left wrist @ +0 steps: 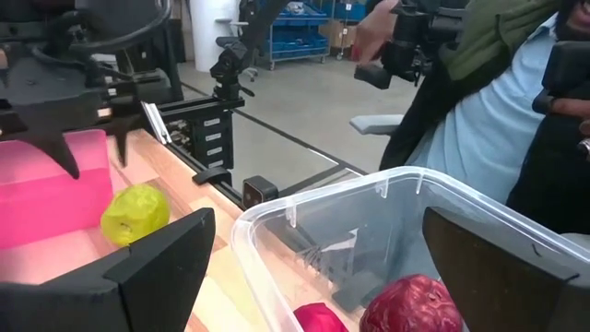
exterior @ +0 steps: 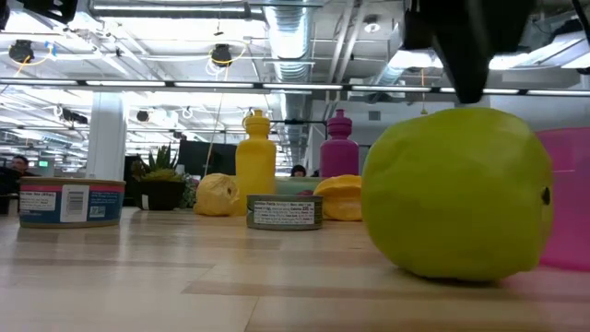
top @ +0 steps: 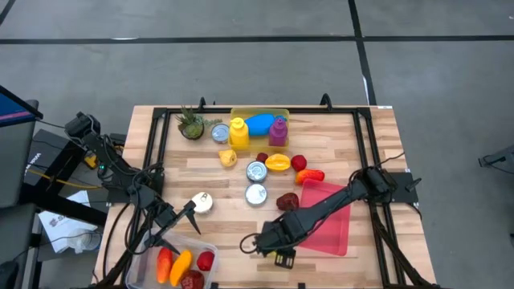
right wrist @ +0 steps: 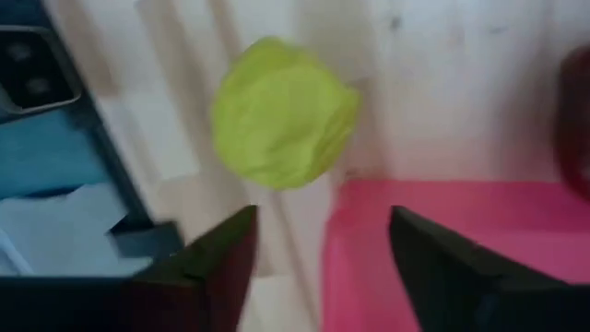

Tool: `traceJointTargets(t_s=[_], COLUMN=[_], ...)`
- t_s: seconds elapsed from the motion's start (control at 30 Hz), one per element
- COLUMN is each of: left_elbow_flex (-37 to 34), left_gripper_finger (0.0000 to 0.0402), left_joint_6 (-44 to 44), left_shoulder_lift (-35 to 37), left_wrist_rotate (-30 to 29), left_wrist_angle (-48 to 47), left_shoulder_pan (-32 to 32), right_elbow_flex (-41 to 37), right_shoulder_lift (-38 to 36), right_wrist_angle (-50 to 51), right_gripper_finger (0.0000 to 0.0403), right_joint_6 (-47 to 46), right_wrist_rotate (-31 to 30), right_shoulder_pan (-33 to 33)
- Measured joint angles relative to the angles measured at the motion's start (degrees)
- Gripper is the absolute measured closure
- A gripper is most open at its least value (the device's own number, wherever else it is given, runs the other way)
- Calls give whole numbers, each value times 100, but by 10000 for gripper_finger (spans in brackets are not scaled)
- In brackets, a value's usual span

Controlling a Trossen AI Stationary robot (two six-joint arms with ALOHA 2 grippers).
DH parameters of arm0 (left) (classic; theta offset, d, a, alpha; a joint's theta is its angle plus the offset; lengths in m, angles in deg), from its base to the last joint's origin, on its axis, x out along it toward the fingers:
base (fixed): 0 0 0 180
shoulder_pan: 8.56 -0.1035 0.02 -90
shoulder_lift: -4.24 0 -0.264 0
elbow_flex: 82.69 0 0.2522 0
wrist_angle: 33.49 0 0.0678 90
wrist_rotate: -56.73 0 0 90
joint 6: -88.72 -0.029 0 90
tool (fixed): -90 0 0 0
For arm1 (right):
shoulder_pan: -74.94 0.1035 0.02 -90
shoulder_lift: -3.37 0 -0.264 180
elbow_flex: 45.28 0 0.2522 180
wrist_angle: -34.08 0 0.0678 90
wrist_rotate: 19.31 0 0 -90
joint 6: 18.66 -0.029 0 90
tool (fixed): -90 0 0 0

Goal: Pick & Place Food Item
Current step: Put the green apple into the white bin

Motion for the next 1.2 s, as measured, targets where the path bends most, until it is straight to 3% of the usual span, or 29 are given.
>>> traceJointTargets(t_s=[0.1, 0.23, 0.43, 0.7, 1.2], left_elbow_flex=[0, 0, 0, 0, 4], left_gripper_finger=[22, 22, 22, 22, 22], left_joint_6=[0, 2, 2, 1, 0], left_shoulder_lift=[0, 0, 0, 0, 98], left_wrist_rotate=[0, 1, 3, 4, 2], left_wrist_angle=[-47, -128, -141, -137, -179], left_shoulder_pan=[0, 0, 0, -1, -2], right_elbow_flex=[4, 4, 4, 4, 15], right_shoulder_lift=[0, 0, 0, 4, 1129], right_wrist_angle=[-107, -375, -1268, -1213, -1096], right_gripper_finger=[96, 15, 32, 9, 12], right_joint_6=[1, -2, -42, -60, 109], right_wrist_rotate=[433, 548, 324, -509, -461], right_shoulder_pan=[-93, -152, 12, 251, 319])
